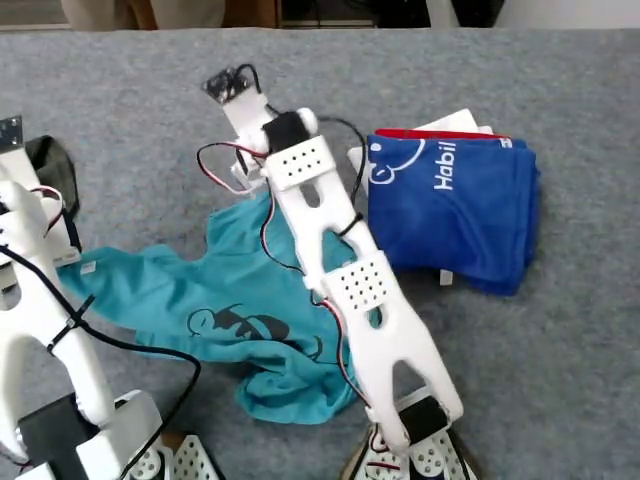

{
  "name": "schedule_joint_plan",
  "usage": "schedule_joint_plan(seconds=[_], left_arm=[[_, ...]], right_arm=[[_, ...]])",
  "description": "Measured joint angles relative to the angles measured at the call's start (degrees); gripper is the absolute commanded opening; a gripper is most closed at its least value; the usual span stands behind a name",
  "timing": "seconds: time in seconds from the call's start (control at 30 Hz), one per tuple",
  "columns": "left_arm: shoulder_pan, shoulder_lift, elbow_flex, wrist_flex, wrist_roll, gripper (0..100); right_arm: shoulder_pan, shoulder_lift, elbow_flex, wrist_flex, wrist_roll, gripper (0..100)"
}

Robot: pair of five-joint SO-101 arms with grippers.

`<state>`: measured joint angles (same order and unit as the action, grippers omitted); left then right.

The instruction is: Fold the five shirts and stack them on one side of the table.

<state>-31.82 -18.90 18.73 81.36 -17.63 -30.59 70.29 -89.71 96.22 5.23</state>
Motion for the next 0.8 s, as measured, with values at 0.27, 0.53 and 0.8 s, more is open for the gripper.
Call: schedule_joint_plan(seconds=[0.27,0.53,0.8], left_arm=[[0.0,0.0,4.4,-2.29,0.0,2],[0.0,0.0,4.92,-3.6,0.0,2],[0.0,0.0,4.92,-3.78,0.0,2]], right_arm=[[0.0,-10.29,4.4,4.84,0.0,0.5],[-1.49,-12.4,23.3,0.53,-2.46,0.5],[-1.41,-3.52,24.44,-15.21,-3.25,0.2]])
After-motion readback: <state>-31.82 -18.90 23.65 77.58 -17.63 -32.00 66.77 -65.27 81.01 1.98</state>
